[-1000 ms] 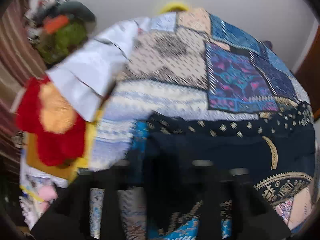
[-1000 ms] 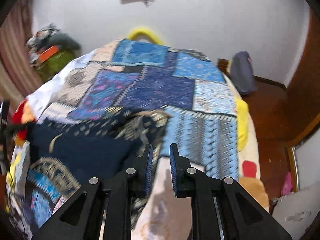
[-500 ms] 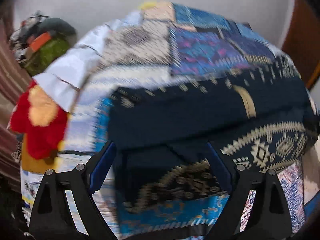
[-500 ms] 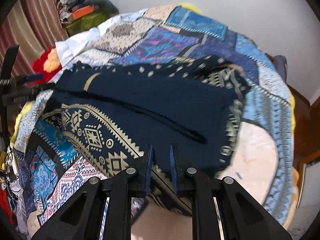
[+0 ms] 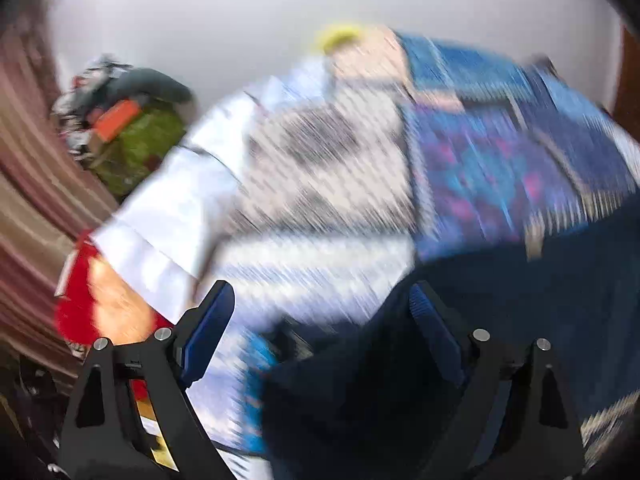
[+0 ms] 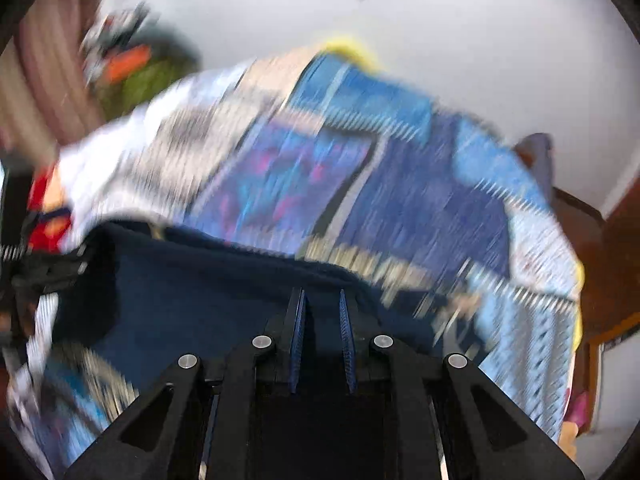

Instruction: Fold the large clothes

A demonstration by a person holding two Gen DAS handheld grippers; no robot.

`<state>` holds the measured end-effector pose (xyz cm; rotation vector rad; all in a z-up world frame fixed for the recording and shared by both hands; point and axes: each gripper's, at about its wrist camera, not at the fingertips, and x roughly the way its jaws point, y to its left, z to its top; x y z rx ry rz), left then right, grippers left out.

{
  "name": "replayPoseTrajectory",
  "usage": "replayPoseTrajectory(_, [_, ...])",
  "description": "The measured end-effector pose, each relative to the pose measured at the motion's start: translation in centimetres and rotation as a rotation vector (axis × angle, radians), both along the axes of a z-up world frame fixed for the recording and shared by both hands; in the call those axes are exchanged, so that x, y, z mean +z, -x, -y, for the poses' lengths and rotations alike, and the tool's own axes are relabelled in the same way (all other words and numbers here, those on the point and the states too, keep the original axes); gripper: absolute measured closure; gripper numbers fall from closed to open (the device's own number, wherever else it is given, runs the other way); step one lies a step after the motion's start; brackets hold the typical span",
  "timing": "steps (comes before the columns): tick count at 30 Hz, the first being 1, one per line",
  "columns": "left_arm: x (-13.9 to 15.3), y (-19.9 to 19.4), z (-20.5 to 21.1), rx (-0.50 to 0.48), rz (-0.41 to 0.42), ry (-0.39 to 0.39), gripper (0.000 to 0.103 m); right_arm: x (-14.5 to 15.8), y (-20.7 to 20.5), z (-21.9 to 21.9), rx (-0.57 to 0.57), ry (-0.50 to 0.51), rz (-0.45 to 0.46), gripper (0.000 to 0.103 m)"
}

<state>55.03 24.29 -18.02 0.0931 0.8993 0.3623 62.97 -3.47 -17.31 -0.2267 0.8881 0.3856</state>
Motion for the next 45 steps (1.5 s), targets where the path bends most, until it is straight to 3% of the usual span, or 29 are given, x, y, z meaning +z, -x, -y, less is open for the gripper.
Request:
replayPoseTrajectory(3, [3.2, 0.9, -1.3, 0.014, 0.064, 0.043, 0.013, 3.0, -0.9, 0.7, -0.075, -0.083, 0.07, 0.091])
replayPoseTrajectory(8, [4.3, 4.2, -0.9, -0.031, 0.091, 0.118, 0.009, 3.7, 1.5, -0.2, 0.034, -0.132, 0.01, 0.09])
replayPoseTrajectory(14, [-0.4, 6.9, 4.0, -0.152, -0.019, 0.146, 0.009, -0.9, 8.5, -4.1, 0.205, 0.068, -0.011, 0.091])
replayPoseTrajectory(18, [-6.0, 8.2, 7.5, -0.192, -0.127, 0.226, 0.009, -6.5, 10.8, -5.3, 0.209, 0.251, -0.052, 0.091])
replayPoseTrajectory(20, [-8.3, 8.4, 8.6, -0.187, -0.169, 0.222, 0.009, -9.0, 11.1, -5.0, 0.186, 0.332, -0.044, 0.091])
replayPoseTrajectory(22, [-9.8, 8.7, 9.1, -0.162, -0.154, 0.2, 0.008, -9.2, 11.5, -4.2, 0.195, 0.317, 0.0, 0.091])
replayPoseTrajectory(27, [-10.4, 8.7, 8.4, -0.118, -0.141, 0.253, 0.005, -8.6, 11.7, -2.5, 0.172, 0.301, -0.014, 0.091])
replayPoseTrajectory(30, [-10.3, 8.9, 8.3, -0.128, -0.14, 0.229, 0.005, -8.2, 12.1, -1.8, 0.139, 0.366, 0.038, 0.091])
replayPoseTrajectory(31, [-10.3, 9.0, 8.2, -0.13, -0.142, 0.226, 0.005, -8.3, 12.2, -1.4, 0.113, 0.401, 0.06, 0.078])
replayPoseTrajectory(32, [-10.3, 9.3, 8.1, -0.13, -0.142, 0.225, 0.005, -8.1, 12.3, -1.0, 0.104, 0.405, 0.07, 0.046])
replayPoseTrajectory(34, [-10.1, 9.8, 7.6, -0.127, -0.139, 0.225, 0.005, -7.7, 11.9, 0.5, 0.026, 0.446, 0.135, 0.0])
replayPoseTrajectory(35, [-10.1, 10.1, 7.3, -0.123, -0.138, 0.221, 0.005, -7.5, 11.5, 2.0, 0.01, 0.416, 0.131, 0.0])
replayPoseTrajectory(39, [-9.9, 11.4, 5.6, -0.086, -0.146, 0.167, 0.005, -7.3, 9.8, 7.4, -0.06, 0.271, -0.031, 0.0])
replayPoseTrajectory(45, [-9.6, 14.4, 2.0, 0.02, -0.167, 0.08, 0.005, -5.7, 10.3, 12.4, -0.115, 0.148, -0.108, 0.0])
